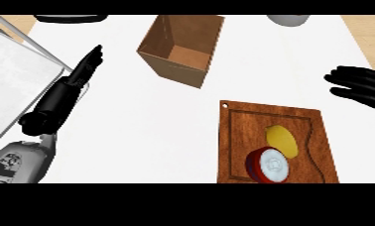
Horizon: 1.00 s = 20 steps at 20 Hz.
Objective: Pick the lemon from the cutting board and place it in the cardboard box
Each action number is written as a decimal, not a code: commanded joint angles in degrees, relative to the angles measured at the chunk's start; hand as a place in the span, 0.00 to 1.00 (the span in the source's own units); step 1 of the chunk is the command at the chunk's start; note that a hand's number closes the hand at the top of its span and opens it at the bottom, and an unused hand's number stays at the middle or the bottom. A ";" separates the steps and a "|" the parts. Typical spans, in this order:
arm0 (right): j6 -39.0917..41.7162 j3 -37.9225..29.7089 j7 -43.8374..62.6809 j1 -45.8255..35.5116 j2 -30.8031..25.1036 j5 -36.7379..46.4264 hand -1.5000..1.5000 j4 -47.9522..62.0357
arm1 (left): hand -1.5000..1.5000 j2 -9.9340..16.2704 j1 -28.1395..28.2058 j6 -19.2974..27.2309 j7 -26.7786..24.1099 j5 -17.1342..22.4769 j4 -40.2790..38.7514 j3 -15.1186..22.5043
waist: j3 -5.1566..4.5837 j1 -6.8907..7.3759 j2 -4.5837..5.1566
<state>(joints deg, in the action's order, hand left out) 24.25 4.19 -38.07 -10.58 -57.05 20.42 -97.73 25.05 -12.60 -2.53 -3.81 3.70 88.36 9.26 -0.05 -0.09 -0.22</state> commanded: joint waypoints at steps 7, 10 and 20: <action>4.17 7.00 16.55 7.63 0.16 13.36 0.00 -21.34 | 0.50 -1.95 -3.73 -0.99 0.45 -1.67 -3.54 -1.32 | 0.00 -1.12 0.01; 6.75 6.18 20.00 9.80 1.45 15.46 0.00 -24.14 | 0.50 -1.64 0.26 -1.16 0.52 -2.36 0.87 -2.01 | 0.03 -0.46 0.01; 11.23 12.99 27.08 9.63 12.15 27.22 0.00 -24.65 | 0.50 -3.79 -0.08 -4.00 -0.59 -5.18 -1.35 -4.04 | 0.04 0.13 0.22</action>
<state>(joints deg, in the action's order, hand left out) 34.38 15.08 -13.30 0.55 -48.78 43.09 -123.17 21.93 -12.67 -5.69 -3.75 0.08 88.03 5.81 -0.01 -0.22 -0.08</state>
